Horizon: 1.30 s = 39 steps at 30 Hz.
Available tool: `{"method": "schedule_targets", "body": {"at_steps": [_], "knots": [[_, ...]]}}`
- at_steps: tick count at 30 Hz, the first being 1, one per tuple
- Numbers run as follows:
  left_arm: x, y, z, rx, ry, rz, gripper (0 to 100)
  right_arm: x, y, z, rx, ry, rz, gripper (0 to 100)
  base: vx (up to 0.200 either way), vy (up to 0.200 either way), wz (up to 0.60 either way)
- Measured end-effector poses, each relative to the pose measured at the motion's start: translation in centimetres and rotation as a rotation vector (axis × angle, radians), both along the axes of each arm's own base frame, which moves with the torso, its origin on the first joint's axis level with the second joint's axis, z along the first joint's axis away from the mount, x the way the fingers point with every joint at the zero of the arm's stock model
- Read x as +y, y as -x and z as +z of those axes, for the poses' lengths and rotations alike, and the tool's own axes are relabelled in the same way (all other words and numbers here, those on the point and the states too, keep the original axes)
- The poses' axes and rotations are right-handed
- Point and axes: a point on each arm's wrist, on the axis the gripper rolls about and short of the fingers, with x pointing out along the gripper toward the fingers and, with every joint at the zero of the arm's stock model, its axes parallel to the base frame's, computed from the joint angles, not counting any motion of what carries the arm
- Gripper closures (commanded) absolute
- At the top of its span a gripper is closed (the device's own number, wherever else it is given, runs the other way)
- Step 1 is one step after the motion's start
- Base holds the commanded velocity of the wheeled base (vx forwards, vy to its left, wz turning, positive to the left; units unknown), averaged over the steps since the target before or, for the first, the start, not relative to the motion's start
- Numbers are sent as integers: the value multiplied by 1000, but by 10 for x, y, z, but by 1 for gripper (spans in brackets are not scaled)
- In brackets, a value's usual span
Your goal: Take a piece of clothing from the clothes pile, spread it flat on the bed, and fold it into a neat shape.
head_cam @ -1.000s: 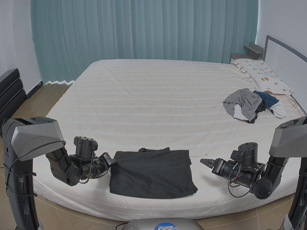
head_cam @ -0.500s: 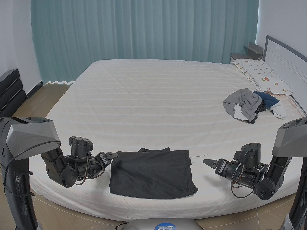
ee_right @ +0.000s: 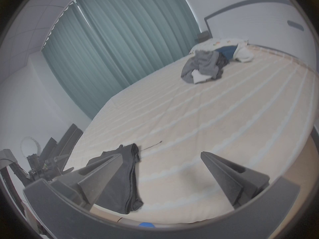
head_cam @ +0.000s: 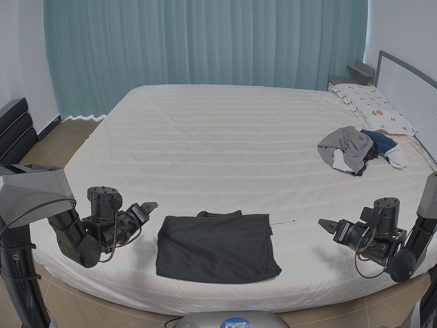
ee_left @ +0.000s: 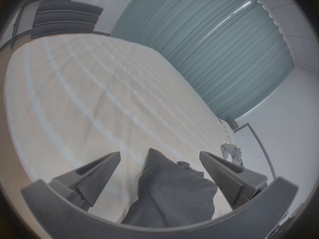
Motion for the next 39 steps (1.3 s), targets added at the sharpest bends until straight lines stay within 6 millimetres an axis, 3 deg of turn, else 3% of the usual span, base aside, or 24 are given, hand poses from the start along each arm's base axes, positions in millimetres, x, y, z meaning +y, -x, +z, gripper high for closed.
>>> {"method": "schedule_targets", "body": {"at_steps": [7, 19, 26, 39], "knots": [[4, 10, 27, -95, -47, 31, 0, -18, 18, 23, -44, 56, -42, 0, 0, 0, 0], [16, 46, 80, -263, -229, 55, 0, -31, 63, 63, -72, 140, -27, 0, 0, 0, 0], [23, 76, 109, -357, -301, 72, 0, -38, 103, 82, -98, 181, -16, 0, 0, 0, 0], [40, 147, 138, -488, -439, 134, 0, -53, 170, 93, -155, 275, -89, 0, 0, 0, 0]]}}
